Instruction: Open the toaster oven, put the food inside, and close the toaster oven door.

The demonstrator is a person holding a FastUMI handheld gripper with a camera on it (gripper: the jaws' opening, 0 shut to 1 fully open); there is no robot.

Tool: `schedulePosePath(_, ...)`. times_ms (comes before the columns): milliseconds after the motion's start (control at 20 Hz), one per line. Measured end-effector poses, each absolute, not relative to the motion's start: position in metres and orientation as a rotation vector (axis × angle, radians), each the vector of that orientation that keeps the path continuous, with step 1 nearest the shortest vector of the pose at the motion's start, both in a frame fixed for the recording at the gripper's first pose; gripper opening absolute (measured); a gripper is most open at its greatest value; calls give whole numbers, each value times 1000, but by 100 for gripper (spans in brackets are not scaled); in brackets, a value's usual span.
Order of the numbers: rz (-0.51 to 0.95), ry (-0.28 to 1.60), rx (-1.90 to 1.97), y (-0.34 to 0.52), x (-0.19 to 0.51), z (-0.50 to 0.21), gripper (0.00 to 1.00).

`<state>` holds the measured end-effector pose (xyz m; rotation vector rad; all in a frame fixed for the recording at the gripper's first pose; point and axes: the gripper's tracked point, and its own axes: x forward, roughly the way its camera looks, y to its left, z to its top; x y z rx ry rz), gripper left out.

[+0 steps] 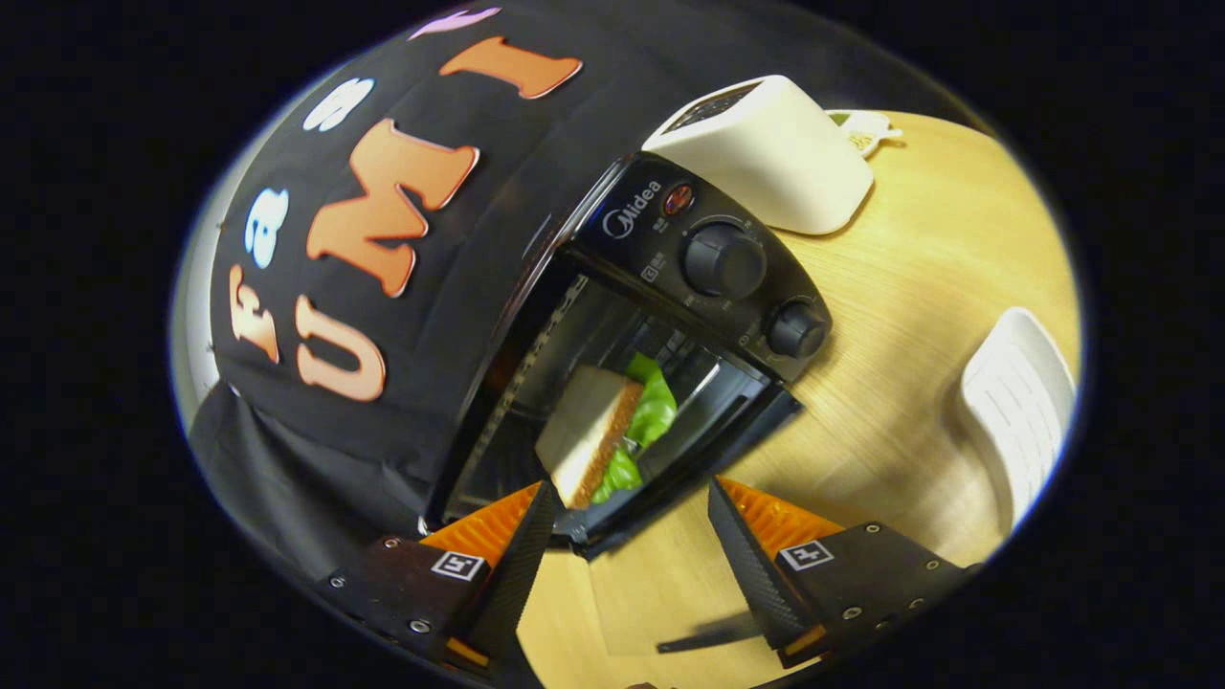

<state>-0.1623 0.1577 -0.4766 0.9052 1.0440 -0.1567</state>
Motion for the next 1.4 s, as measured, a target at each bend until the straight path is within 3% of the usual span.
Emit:
schedulePosePath(650,148,1330,362,157,-285,-476,98)
schedulePosePath(1050,273,1497,212,179,-317,-516,98)
schedulePosePath(1400,357,1431,98,186,-305,-514,98)
